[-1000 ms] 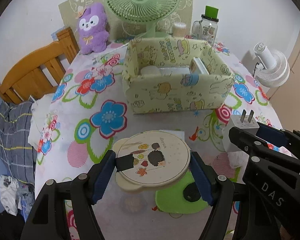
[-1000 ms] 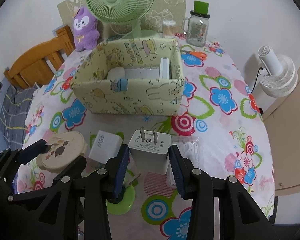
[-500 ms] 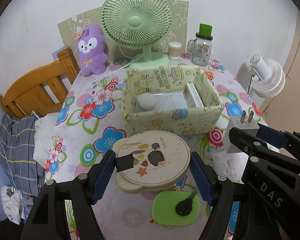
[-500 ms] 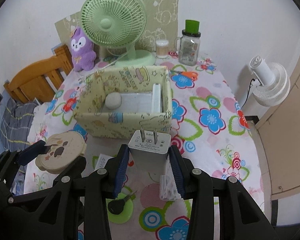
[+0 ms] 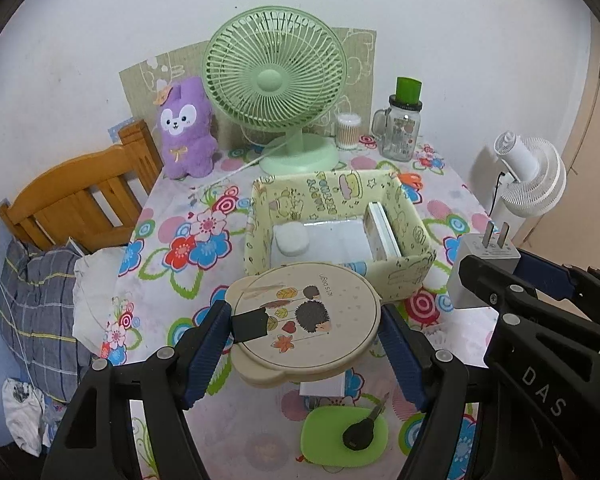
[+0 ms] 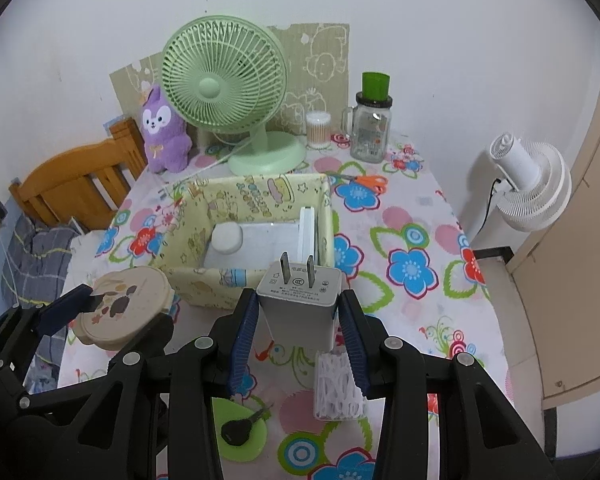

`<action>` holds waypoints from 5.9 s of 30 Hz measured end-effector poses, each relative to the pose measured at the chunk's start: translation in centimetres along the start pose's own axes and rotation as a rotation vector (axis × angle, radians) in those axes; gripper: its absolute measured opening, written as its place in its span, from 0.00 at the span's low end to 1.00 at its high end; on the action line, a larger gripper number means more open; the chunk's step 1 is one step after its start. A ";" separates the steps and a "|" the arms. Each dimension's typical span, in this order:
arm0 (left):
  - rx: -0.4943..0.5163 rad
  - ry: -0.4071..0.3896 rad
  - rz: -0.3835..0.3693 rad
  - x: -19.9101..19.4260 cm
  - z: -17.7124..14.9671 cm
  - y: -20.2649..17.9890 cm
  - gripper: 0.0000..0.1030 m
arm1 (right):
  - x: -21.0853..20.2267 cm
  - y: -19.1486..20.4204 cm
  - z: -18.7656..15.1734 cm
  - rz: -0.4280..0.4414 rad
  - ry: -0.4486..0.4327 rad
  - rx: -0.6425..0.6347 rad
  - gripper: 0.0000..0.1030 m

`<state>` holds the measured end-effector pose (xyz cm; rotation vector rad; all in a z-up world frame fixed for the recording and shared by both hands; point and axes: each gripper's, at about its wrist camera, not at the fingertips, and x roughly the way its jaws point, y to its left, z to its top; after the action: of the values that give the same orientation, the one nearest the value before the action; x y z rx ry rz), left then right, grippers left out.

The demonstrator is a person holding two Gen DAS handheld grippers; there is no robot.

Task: Organize rigid objects
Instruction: 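Carry the coaster with the left tool while the right tool carries the plug charger over the fabric box, then open the right tool to drop the plug charger while the left tool releases the coaster into the box, then lift both open tools up out of the fabric box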

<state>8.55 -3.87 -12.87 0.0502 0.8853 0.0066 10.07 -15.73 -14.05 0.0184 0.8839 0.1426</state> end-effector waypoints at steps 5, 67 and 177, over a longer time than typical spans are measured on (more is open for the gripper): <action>-0.008 -0.021 0.011 -0.8 0.8 0.0 0.74 | -0.8 0.1 0.9 0.005 -0.019 -0.007 0.44; -0.063 0.018 0.032 7.7 9.3 2.2 0.74 | 8.6 1.6 10.2 0.036 0.022 -0.042 0.44; -0.002 0.013 -0.002 1.6 4.3 -0.8 0.96 | 2.2 0.3 4.3 0.032 0.021 -0.019 0.95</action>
<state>12.87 -4.82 -11.47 0.0475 0.8980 0.0053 14.76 -14.99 -13.00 0.0131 0.9035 0.1815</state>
